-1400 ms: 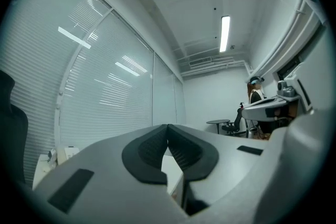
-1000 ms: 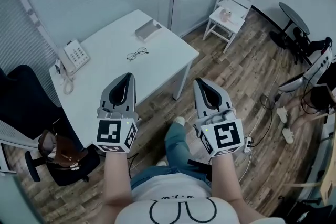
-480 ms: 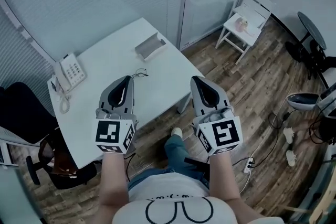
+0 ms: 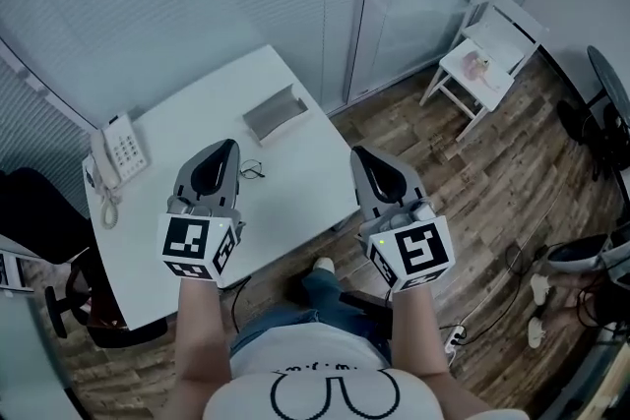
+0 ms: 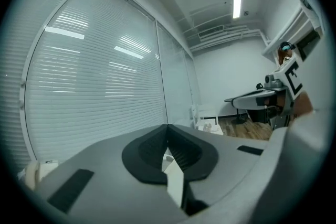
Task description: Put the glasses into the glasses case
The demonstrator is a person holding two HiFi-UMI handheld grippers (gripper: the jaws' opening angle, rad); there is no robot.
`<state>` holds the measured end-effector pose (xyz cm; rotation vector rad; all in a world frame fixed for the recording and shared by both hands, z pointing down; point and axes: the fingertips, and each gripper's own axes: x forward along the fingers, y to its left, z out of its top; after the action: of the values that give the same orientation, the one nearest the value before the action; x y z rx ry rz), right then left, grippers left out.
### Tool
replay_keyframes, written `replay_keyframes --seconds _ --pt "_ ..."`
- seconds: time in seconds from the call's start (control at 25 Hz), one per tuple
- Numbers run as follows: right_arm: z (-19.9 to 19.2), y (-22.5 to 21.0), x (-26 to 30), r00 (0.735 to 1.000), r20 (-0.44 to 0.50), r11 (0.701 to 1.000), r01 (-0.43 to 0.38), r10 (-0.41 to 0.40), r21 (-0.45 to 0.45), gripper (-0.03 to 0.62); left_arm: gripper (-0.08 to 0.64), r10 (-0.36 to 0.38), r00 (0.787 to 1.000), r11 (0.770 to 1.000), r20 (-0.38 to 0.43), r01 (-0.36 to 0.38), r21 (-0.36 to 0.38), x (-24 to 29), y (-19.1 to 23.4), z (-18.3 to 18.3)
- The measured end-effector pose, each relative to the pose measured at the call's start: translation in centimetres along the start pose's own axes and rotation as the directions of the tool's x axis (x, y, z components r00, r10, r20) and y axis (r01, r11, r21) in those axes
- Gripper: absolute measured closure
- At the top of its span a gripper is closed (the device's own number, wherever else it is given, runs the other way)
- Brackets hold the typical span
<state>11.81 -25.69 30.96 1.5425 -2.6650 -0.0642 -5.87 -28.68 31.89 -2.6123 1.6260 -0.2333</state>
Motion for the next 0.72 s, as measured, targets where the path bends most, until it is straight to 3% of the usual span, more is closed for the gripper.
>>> replay_keyframes --seconds 0.16,0.32,0.4,0.48,0.6,0.72 --pt "-2.4 -2.2 1.1 0.999 -0.024 0.998 -0.031 0.033 0.060 0.583 0.543 0.008 0.999 1.000 -0.050 -0.007 0.009 1.7 -0.2 -1.3" --pt "-4.3 -3.0 2.5 0.998 -0.043 0.990 -0.045 0.051 0.130 0.581 0.533 -0.030 0.992 0.999 -0.124 0.034 0.031 2.3 0.1 -2.7" --pt "-5.1 -3.1 3.2 0.997 -0.058 0.988 -0.045 0.054 0.148 0.581 0.444 -0.055 0.982 0.998 -0.179 0.062 0.033 2.8 0.3 -4.0" --pt "-5.9 -3.1 3.9 0.995 -0.076 0.987 -0.047 0.060 0.153 0.581 0.400 -0.072 0.969 0.996 -0.235 0.081 0.029 3.3 0.7 -5.5" --pt "-7.1 -3.3 4.7 0.992 -0.107 0.986 -0.047 0.065 0.161 0.581 0.397 -0.099 0.941 0.992 -0.322 0.117 0.036 4.0 1.1 -8.2" --pt "-8.6 -3.6 5.4 0.987 -0.146 0.984 -0.043 0.068 0.171 0.581 0.397 -0.169 0.894 0.984 -0.415 0.180 -0.013 4.4 1.4 -11.5"
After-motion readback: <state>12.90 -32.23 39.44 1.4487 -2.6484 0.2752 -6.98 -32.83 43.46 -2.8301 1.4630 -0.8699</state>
